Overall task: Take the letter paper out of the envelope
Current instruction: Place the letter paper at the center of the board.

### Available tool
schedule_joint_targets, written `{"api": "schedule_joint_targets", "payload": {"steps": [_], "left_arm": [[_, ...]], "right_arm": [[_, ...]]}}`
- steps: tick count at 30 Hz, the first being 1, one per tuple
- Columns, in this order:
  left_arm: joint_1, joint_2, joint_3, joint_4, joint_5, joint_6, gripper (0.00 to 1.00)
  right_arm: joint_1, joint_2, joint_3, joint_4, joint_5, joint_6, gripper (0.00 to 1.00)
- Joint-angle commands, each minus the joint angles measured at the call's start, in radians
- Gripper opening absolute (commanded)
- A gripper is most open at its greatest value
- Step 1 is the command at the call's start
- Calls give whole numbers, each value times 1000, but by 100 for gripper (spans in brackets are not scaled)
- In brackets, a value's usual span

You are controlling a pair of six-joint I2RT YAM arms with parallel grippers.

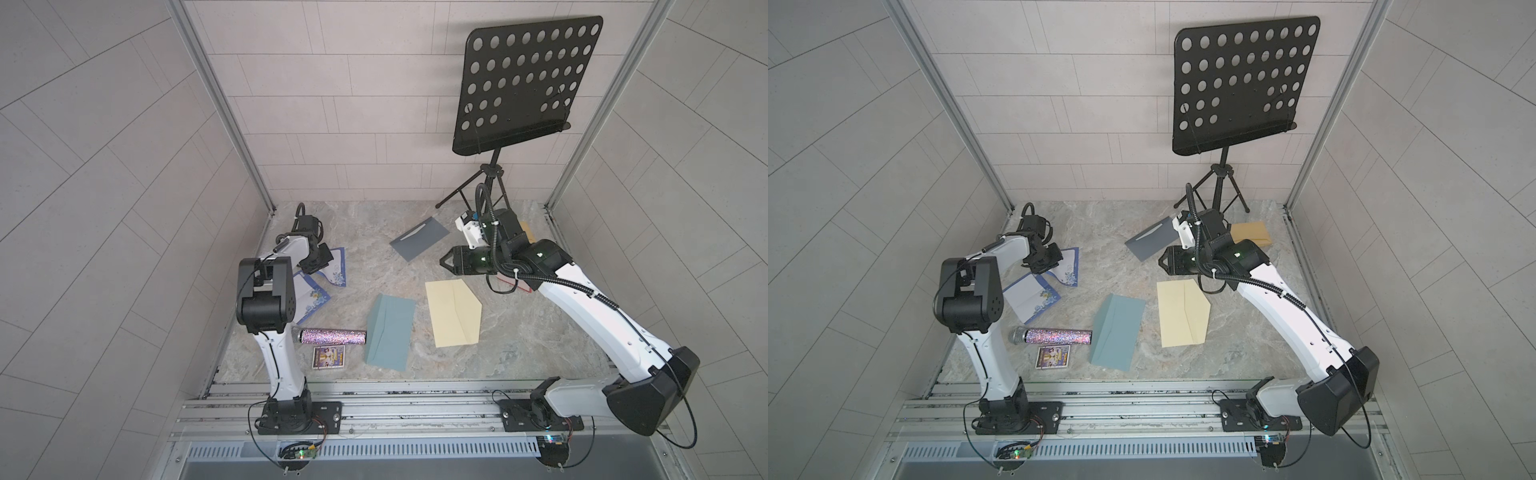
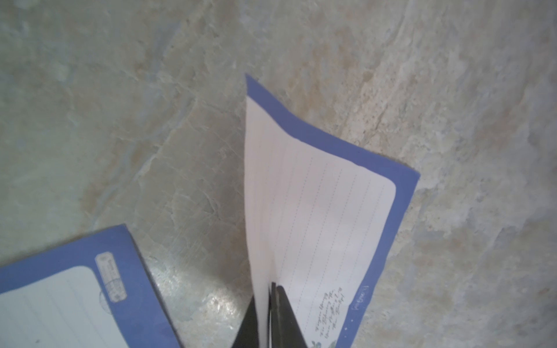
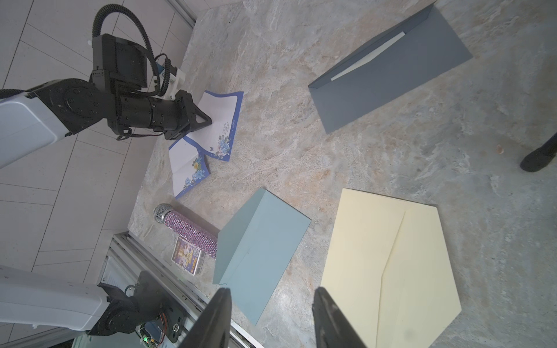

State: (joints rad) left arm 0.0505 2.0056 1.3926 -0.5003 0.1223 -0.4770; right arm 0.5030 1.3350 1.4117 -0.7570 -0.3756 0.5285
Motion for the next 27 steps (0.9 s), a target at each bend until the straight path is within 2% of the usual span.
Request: {"api": "schedule_joint_targets", "payload": {"steps": [1, 5, 17, 27], "left_arm": [[-9, 25, 3, -45, -23, -1, 26], [-8, 10, 0, -66, -28, -20, 37], [-11, -118, -92, -63, -27, -45, 59], [-13, -264, -237, -47, -13, -76, 62]], "right_arm": [[-2, 6, 15, 16, 5, 3, 47], [-2, 7, 10, 30, 3, 8, 47], [-2, 11, -3, 61, -25, 15, 47], [-4, 4, -28, 83, -32, 37, 48]]}}
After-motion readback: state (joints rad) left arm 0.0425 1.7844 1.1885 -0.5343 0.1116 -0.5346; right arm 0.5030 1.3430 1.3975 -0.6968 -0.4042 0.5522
